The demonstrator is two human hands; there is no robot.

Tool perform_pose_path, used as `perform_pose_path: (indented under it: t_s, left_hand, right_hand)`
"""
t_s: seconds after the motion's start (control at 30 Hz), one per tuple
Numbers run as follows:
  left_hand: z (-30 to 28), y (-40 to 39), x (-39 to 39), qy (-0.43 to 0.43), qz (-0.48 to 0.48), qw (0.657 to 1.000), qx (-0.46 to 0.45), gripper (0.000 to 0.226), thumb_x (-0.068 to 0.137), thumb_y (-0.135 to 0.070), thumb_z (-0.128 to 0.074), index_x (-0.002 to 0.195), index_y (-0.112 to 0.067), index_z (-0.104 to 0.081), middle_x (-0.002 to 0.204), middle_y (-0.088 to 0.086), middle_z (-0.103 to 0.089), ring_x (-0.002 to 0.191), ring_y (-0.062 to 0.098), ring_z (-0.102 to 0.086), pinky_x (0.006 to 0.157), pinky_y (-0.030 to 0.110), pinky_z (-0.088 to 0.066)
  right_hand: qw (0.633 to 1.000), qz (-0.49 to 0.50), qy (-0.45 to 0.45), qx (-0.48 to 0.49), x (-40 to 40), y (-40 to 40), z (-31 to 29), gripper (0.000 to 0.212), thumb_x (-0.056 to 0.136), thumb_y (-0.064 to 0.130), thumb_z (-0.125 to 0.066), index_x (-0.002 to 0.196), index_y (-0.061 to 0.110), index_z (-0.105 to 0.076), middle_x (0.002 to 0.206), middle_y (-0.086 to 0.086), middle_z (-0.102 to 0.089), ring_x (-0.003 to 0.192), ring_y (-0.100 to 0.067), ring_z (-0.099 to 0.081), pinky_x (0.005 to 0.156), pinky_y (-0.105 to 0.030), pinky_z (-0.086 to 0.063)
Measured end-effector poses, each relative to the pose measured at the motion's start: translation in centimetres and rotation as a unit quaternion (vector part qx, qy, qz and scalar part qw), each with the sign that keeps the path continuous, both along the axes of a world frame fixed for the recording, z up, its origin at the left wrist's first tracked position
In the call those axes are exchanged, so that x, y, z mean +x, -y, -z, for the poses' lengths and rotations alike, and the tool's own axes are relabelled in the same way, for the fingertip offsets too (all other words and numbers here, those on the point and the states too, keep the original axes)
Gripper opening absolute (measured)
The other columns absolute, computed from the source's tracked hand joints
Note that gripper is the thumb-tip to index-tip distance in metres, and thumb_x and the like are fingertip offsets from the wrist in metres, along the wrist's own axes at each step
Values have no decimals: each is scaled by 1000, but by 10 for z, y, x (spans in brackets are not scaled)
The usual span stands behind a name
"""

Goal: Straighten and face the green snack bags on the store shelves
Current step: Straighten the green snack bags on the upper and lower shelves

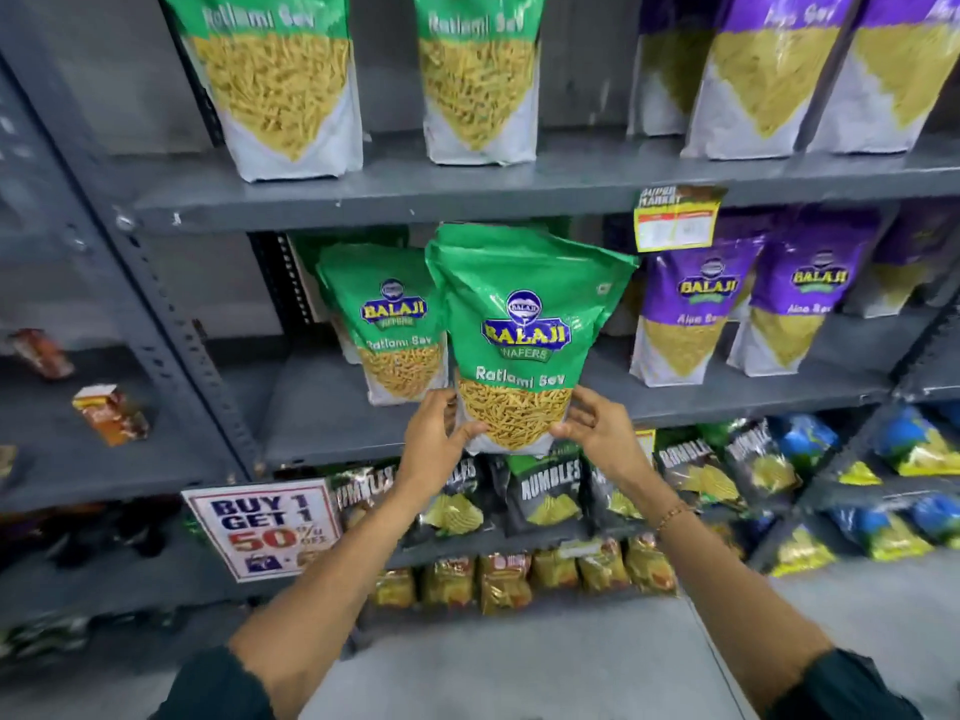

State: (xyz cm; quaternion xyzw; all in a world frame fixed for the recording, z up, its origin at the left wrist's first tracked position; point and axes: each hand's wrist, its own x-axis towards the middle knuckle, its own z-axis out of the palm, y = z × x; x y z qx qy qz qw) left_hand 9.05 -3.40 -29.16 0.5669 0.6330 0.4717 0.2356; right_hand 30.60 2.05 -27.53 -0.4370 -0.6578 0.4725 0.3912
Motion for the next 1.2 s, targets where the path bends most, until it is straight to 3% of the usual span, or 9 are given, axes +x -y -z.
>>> perform_pose_path:
  t_s: [0.13,0.27,0.5,0.87,0.93,1.0,1.07,1.13,1.2]
  left_hand:
    - [15,-48,6,-45,15,997,-53,49,79,-29,-70,119,-7,-53,116,12,-61,109,28,-59,97,44,-48]
    - [23,-102,13,-68,5,994,-87,52,82,-26,-68,123,0,-51,124,20,-59,115,33,-56,99,45,-46]
    - [28,-171,18,-57,-7,992,-111,51,83,-20,-66,128,-3,-49,129,19,-55,118,33,-54,100,45,-44]
    - [25,-198,22,-26,-8,988,-152,48,88,-18,-60,131,-4,-44,131,18,-55,117,32,-55,100,42,-44]
    - [22,-195,25,-47,-16,983,-176,45,90,-22,-57,130,-5,-44,131,17,-55,118,32,-53,99,41,-44]
    - [18,-186,28,-128,-49,966,-219,39,93,-25,-51,124,-1,-47,127,21,-55,118,36,-53,95,42,-44]
    - [7,-172,29,-209,-74,954,-201,27,93,-21,-48,108,0,-56,116,23,-61,111,38,-57,85,42,-46]
    - [-14,-155,26,-210,-74,964,-147,21,92,-17,-47,96,-6,-64,105,18,-69,100,35,-62,81,41,-48]
    - [-44,-139,19,-187,-64,975,-96,21,92,-18,-49,93,-12,-69,98,12,-73,93,30,-65,86,41,-50]
  right_hand:
    - [999,28,22,-16,0,-36,19,55,79,-6,-64,131,2,-46,126,-16,-61,114,-27,-58,100,-46,-48]
    - [997,55,43,-29,-4,-82,28,54,78,-9,-64,129,-2,-46,125,-19,-61,113,-29,-59,100,-46,-47]
    - [995,81,46,-27,-8,-149,40,53,73,-11,-67,123,-4,-50,117,-19,-64,100,-20,-62,84,-23,-49]
    - [993,57,94,-36,-7,-190,55,52,76,-1,-69,124,3,-49,121,-17,-64,109,-28,-62,98,-46,-49]
    - [989,60,130,-26,-8,-188,52,54,77,5,-69,127,5,-47,123,-17,-63,111,-30,-61,100,-49,-47]
    - [977,94,189,-9,-10,-182,47,58,77,10,-70,128,4,-44,128,-17,-60,116,-34,-57,100,-44,-45]
    - [963,120,242,-9,-13,-172,34,59,75,12,-72,124,-1,-42,127,-21,-57,115,-37,-56,91,-40,-45]
    - [949,85,304,-4,-20,-161,10,47,74,11,-71,112,-2,-48,117,-22,-60,108,-37,-59,84,-38,-46]
    - [948,44,316,-3,-31,-146,-22,21,74,10,-70,93,6,-60,105,-17,-66,101,-31,-62,81,-33,-47]
